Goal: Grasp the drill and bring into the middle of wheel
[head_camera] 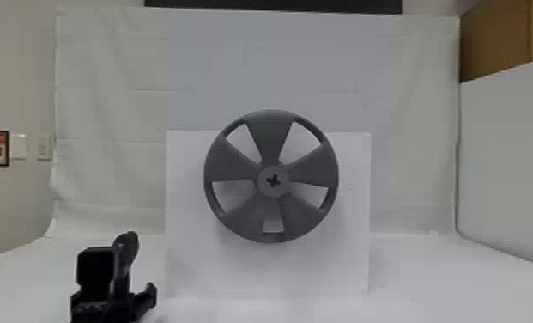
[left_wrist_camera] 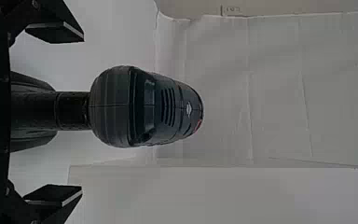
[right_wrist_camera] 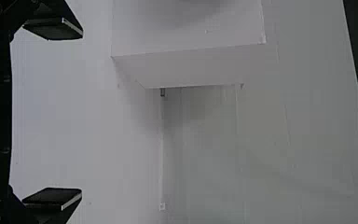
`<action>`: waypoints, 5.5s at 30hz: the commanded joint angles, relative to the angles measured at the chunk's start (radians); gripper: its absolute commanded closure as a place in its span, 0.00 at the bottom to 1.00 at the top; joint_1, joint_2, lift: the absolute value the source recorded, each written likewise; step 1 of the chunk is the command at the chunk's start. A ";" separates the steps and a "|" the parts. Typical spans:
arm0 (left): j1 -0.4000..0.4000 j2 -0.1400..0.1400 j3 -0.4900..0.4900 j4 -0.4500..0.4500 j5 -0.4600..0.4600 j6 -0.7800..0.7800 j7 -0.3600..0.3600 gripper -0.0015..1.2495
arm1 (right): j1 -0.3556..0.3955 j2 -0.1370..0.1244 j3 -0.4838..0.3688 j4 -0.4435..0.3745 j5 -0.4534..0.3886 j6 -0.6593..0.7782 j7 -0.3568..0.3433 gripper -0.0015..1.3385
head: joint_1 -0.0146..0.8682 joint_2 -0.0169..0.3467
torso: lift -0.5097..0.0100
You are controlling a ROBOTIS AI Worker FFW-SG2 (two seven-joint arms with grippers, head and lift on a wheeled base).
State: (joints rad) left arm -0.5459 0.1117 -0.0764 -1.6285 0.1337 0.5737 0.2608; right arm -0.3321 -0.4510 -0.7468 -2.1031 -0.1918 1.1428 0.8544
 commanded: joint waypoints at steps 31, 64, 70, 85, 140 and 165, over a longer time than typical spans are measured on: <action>-0.058 -0.001 0.007 0.124 -0.006 -0.058 0.031 0.12 | -0.004 0.009 0.009 0.008 0.006 0.000 0.000 0.08 | 0.02 0.05 | 0.20; -0.040 0.000 -0.003 0.125 -0.045 -0.104 0.037 0.95 | -0.004 0.023 0.006 0.009 0.018 0.000 0.000 0.08 | 0.02 0.05 | 0.20; -0.035 0.000 0.000 0.125 -0.037 -0.104 0.037 0.97 | -0.002 0.023 0.000 0.009 0.018 0.000 0.000 0.08 | 0.02 0.05 | 0.20; -0.008 0.002 0.027 0.050 -0.028 -0.083 0.020 0.98 | -0.001 0.020 -0.012 0.009 0.012 0.000 0.002 0.08 | 0.02 0.05 | 0.20; 0.043 0.048 -0.169 -0.763 0.282 0.482 0.018 0.98 | -0.008 0.002 -0.037 0.006 0.000 0.009 0.014 0.10 | 0.02 0.05 | 0.20; -0.005 0.028 -0.267 -0.673 0.345 0.485 0.100 0.98 | -0.048 -0.020 -0.006 0.006 0.023 0.029 0.014 0.10 | 0.02 0.05 | 0.20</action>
State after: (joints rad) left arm -0.5406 0.1483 -0.3347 -2.3385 0.4601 1.0585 0.3606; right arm -0.3788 -0.4724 -0.7578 -2.0970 -0.1743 1.1728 0.8682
